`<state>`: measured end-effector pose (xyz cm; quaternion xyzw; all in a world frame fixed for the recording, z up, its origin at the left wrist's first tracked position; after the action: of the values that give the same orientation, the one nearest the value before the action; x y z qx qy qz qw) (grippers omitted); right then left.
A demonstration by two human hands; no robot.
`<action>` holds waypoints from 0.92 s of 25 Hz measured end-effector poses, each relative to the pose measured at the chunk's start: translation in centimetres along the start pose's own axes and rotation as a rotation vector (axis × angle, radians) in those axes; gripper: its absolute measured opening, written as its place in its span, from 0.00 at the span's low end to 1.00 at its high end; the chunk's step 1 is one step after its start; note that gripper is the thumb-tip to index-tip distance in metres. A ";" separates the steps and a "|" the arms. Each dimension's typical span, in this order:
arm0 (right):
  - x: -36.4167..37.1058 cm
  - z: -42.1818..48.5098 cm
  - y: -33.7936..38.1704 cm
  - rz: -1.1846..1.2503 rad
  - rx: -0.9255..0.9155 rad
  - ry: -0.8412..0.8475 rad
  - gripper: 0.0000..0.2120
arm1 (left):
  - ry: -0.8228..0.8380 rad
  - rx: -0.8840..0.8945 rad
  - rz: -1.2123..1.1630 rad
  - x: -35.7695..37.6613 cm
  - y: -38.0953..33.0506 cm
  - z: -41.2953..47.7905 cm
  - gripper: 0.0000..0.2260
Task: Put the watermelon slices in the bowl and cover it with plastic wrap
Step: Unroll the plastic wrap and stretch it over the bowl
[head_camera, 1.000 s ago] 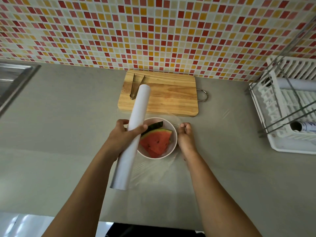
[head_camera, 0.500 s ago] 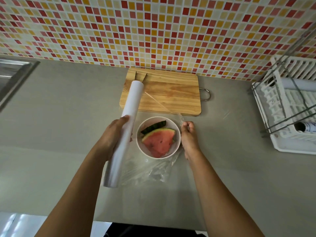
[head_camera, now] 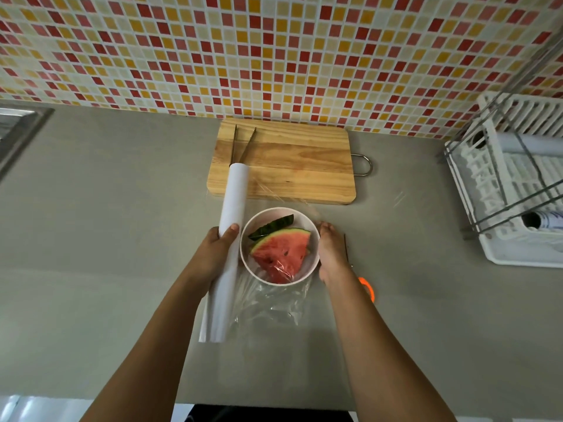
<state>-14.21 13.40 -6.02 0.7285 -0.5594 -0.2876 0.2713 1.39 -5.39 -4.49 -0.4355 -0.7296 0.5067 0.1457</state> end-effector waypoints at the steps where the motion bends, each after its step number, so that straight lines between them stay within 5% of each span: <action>1: -0.1 0.0 0.0 0.012 -0.004 -0.036 0.14 | -0.007 0.000 -0.004 0.1 0.0 0.0 0.21; 3: -1.5 -0.6 -0.1 0.100 -0.085 -0.183 0.12 | -0.020 0.017 0.018 0.2 0.0 -0.1 0.20; 5: -3.5 -2.0 0.8 0.214 -0.387 -0.314 0.14 | -0.036 0.040 0.062 0.1 -0.1 -0.2 0.19; 8: -0.8 -3.7 1.3 0.076 -0.632 0.041 0.24 | -0.063 0.084 0.126 0.1 -0.6 -0.4 0.19; 10: 1.0 -3.6 0.5 -0.008 -0.585 0.210 0.34 | -0.092 0.129 0.198 0.2 -1.2 -0.6 0.20; 17: 1.8 -2.0 -1.9 0.040 -0.217 0.254 0.37 | -0.106 0.167 0.264 0.4 -1.7 -0.8 0.22; 23: -0.8 -1.7 -0.1 -0.120 -0.335 0.091 0.41 | -0.110 0.150 0.255 0.4 -1.5 -0.9 0.22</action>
<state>-13.05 14.33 -4.81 0.7176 -0.4463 -0.3591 0.3962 1.02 -4.72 -2.85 -0.4840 -0.6356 0.5972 0.0721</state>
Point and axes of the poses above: each hand's wrist, its own z-axis towards the middle knuckle, its own x-axis out of the palm, y = z × x, the point moved 7 cm from there along z, towards the middle knuckle, and after that the axes turned 6 degrees about x, right-handed, at the moved point
